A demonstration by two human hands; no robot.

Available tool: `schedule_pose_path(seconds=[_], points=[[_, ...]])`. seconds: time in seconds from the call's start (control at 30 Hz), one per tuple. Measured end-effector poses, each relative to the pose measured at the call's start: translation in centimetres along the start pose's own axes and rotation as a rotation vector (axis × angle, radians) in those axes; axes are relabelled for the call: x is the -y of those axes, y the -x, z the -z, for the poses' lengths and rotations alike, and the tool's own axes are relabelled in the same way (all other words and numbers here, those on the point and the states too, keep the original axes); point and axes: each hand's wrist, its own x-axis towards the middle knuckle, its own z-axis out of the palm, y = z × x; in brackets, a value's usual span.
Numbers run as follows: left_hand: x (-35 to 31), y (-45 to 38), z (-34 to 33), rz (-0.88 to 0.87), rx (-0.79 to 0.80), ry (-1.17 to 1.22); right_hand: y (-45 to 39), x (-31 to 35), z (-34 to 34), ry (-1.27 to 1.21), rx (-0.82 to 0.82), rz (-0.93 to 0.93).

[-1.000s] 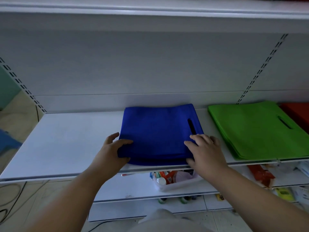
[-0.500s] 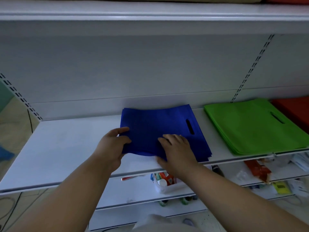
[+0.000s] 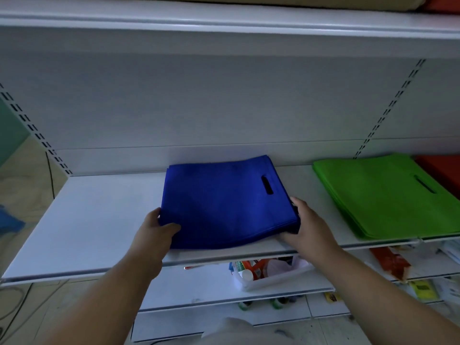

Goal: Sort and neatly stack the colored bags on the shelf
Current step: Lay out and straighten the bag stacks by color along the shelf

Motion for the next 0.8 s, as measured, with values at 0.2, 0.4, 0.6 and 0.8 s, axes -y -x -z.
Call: schedule_pose_path(seconds=[0.2,0.4,0.6,0.8], points=[[-0.9,-0.6,0.3,-0.016,0.058,-0.092,-1.8,0.1,1.3,0.025,0.167,0.098],[-1.7,-1.6,1.0,0.062,0.094,-0.059,-1.4,1.0,2.2,-0.132,0.276,-0.063],[-4.4,-4.5,0.6,0.192,0.067,-0.015,-6.4,1.5,2.6,-0.642,0.279,-0.474],[-5.9,-5.2,-1.0,0.026,0.055,-0.188,-8.6,3.4,2.0,-0.470,0.139,-0.325]])
